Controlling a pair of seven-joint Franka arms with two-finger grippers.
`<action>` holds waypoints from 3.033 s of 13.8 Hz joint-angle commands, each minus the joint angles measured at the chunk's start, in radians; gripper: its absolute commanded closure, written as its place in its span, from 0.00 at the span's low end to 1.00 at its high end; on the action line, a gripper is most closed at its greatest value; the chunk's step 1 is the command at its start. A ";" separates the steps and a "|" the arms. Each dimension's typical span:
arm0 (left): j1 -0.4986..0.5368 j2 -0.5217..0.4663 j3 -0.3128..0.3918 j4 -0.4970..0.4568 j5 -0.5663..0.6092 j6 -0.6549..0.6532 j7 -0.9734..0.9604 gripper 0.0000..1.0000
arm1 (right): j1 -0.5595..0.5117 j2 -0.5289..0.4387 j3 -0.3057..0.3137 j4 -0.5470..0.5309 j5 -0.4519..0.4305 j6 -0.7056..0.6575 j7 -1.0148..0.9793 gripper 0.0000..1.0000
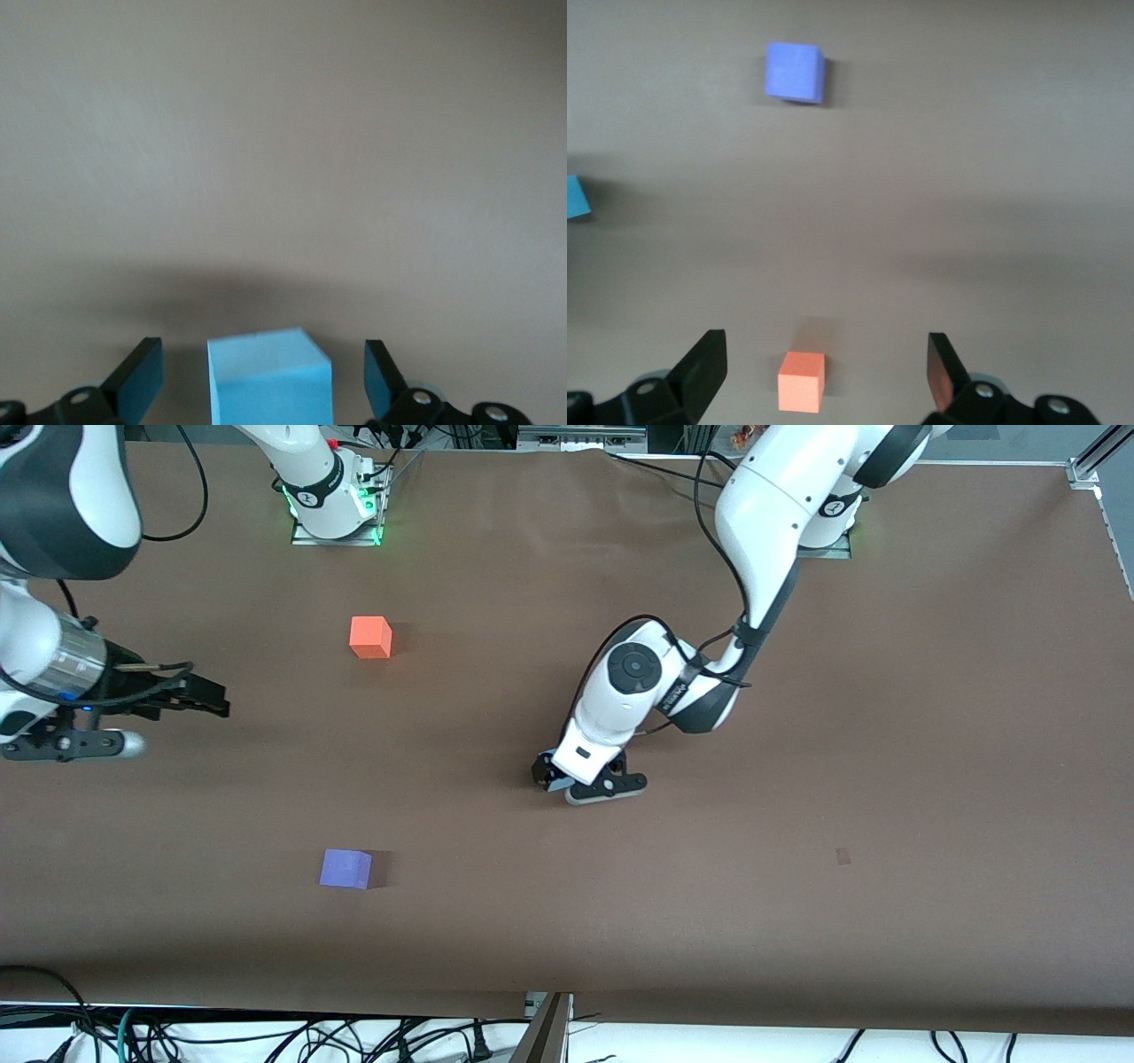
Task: Place blue block between orange and purple blocks
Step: 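Set the blue cube down with the left gripper while the right gripper approaches, then grasp the blue cube with the right gripper while the left gripper withdraws, then carry the blue cube with the right gripper toward the orange cube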
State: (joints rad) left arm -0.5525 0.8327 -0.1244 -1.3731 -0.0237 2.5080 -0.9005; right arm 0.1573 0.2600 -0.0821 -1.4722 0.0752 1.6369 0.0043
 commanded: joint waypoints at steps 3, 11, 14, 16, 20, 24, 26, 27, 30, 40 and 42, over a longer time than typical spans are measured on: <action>0.155 -0.188 -0.011 -0.055 -0.012 -0.186 0.012 0.00 | 0.155 0.090 -0.002 0.027 0.014 0.073 0.161 0.00; 0.475 -0.701 -0.011 -0.232 -0.012 -0.817 0.515 0.00 | 0.445 0.267 -0.002 0.029 0.023 0.412 0.303 0.00; 0.649 -0.891 -0.011 -0.429 -0.010 -0.810 0.717 0.00 | 0.498 0.341 -0.002 0.027 0.025 0.542 0.303 0.00; 0.712 -0.923 -0.009 -0.484 -0.001 -0.764 0.770 0.00 | 0.531 0.387 -0.002 0.027 0.023 0.616 0.301 0.00; 0.750 -0.920 -0.011 -0.482 0.030 -0.735 0.828 0.00 | 0.594 0.487 -0.002 0.027 0.021 0.785 0.298 0.00; 0.749 -0.857 -0.011 -0.310 0.030 -0.787 0.813 0.00 | 0.622 0.539 -0.002 0.027 0.015 0.839 0.295 0.00; 0.744 -0.842 -0.009 -0.249 0.015 -0.817 0.818 0.00 | 0.634 0.545 -0.002 0.027 0.011 0.842 0.292 0.00; 0.732 -0.831 -0.014 -0.230 0.004 -0.825 0.812 0.00 | 0.637 0.547 -0.002 0.029 0.008 0.842 0.287 0.00; 0.729 -0.822 -0.037 -0.225 -0.027 -0.837 0.812 0.00 | 0.646 0.564 -0.002 0.027 0.006 0.851 0.281 0.00; 0.542 -0.860 0.009 -0.235 0.108 -0.854 0.810 0.00 | 0.651 0.582 -0.011 0.027 -0.021 0.874 0.286 1.00; 0.519 -0.860 0.083 -0.250 0.093 -0.847 0.821 0.00 | 0.624 0.571 -0.024 0.027 -0.012 0.864 0.286 1.00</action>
State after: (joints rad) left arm 0.0027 -0.0214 -0.1209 -1.6194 0.0587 1.6725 -0.1003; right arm 0.8024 0.8420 -0.0934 -1.4538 0.0590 2.5084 0.2965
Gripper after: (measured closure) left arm 0.000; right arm 0.383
